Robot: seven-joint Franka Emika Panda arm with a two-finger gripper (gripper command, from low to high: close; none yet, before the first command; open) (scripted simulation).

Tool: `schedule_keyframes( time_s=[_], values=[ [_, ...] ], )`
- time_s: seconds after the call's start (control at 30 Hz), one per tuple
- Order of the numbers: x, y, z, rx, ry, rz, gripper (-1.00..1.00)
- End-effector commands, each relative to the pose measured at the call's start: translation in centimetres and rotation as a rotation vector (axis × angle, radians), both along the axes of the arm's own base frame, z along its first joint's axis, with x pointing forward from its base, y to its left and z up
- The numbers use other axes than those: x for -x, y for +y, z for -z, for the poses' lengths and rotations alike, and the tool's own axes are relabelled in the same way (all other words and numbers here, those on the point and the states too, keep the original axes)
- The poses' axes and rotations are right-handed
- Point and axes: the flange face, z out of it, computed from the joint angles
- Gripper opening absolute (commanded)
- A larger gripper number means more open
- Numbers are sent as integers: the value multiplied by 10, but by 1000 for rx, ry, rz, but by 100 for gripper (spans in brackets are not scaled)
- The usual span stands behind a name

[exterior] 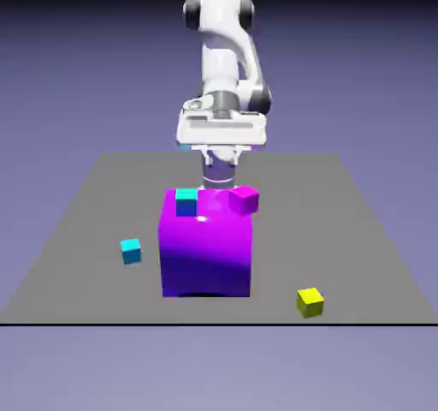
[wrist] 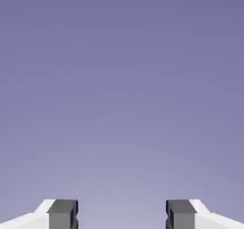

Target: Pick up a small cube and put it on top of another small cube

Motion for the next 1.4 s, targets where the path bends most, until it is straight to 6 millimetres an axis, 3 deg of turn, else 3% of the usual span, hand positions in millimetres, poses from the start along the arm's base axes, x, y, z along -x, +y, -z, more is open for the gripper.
schedule_keyframes(
  time_s=[0.0,0.03,0.17,0.3,0.47,0.67,0.7,0.73,0.93,0.97,1.0,1.17,1.2,1.23,1.27,1.37],
  values=[
    [-6,-15,2,-34,32,35,0],
    [-11,-29,6,-69,64,69,0],
    [-24,-92,62,-213,268,256,0],
    [-19,-153,120,-349,458,452,0],
    [10,-224,187,-504,665,710,0],
    [71,-299,248,-670,856,1036,0],
    [83,-303,260,-679,889,1085,0],
    [97,-294,280,-659,936,1122,0],
    [103,-280,350,-657,942,1127,0],
    [103,-280,350,-657,942,1127,-100],
    [103,-280,350,-657,942,1127,-100],
    [98,-292,291,-656,941,1126,-100],
    [98,-298,279,-655,928,1136,-100],
    [93,-320,260,-639,867,1149,-100],
    [74,-315,244,-603,857,1058,-100],
    [16,-271,196,-464,866,716,-100]
  ],
)
